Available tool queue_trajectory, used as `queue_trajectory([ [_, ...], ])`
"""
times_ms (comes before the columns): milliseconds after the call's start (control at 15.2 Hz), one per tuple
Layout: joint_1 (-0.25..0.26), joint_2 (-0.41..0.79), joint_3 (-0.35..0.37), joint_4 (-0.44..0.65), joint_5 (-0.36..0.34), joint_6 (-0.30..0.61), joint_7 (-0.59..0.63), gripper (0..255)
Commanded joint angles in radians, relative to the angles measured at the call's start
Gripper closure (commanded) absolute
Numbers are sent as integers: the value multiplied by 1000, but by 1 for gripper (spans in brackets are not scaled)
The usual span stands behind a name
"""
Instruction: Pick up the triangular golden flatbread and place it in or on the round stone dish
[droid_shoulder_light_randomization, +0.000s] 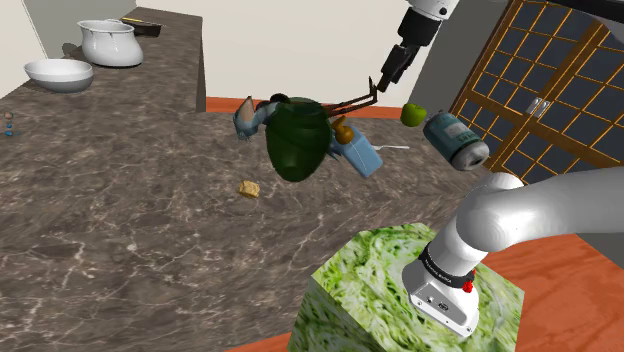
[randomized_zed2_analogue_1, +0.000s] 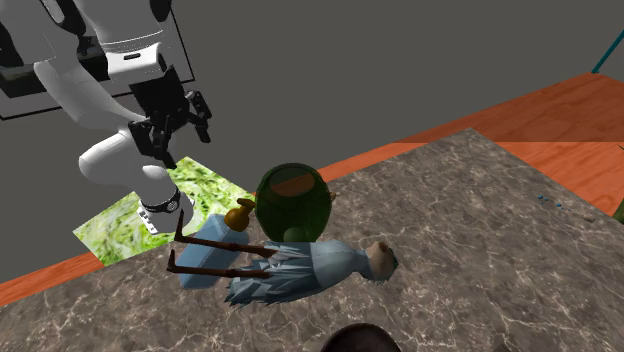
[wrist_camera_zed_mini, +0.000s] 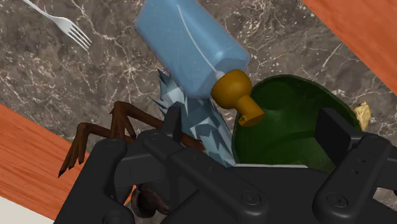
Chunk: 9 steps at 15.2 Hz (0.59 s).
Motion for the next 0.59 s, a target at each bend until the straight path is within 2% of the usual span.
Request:
queue_trajectory([
  [0,0,0,0,0,0,0,0,0],
  [528,56,105,93,-117,47,226,50,0],
])
